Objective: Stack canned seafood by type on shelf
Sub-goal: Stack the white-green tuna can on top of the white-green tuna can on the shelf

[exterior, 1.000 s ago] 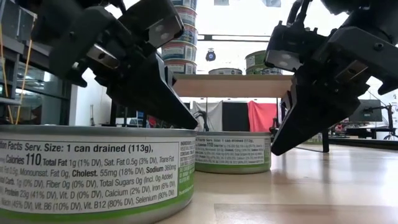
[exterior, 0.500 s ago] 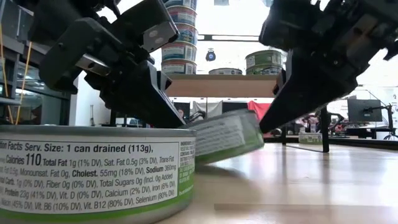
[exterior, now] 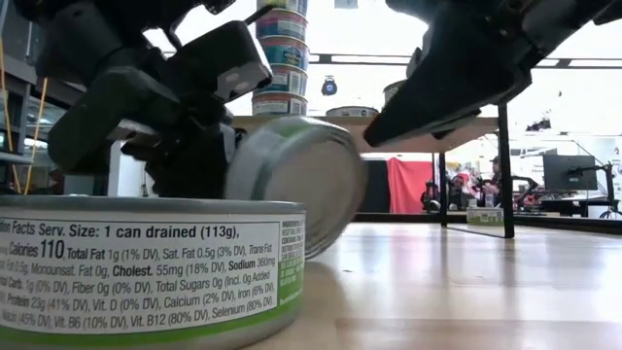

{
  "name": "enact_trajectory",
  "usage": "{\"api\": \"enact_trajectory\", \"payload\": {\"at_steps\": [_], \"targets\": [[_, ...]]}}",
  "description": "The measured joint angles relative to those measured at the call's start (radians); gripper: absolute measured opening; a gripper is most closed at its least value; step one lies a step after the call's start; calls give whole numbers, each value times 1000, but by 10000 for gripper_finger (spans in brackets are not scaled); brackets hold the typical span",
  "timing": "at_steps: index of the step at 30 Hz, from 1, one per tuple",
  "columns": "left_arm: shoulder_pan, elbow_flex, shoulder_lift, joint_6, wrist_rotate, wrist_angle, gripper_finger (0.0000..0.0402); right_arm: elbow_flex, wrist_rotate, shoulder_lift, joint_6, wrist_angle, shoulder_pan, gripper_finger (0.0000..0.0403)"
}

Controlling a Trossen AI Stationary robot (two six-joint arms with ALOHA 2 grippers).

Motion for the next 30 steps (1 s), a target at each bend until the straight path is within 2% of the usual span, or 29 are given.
{"api": "enact_trajectory", "payload": {"at_steps": [9,11,17,19,22,25,30], "targets": [[0,1,-1,-8,-4,-4,0,19,-10,0,-32,0,-29,0],[0,1,-19,-9,-5,-55,0,19,-12,-13,-47,-2,-30,0],[0,-9,-178,-74,-66,-407,0,19,-13,-135,-71,-14,-42,0],[-3,-53,-251,-120,-93,-455,0,20,-25,-165,-70,-17,-59,0],[-30,-151,-369,-245,-127,-440,0,81,-54,-179,-66,-108,-85,3],[-93,-237,-475,-421,-180,-434,0,212,-97,-158,-108,-273,-106,30],[-238,-289,-583,-609,-303,-437,0,432,-160,-82,-208,-521,-128,128]]}}
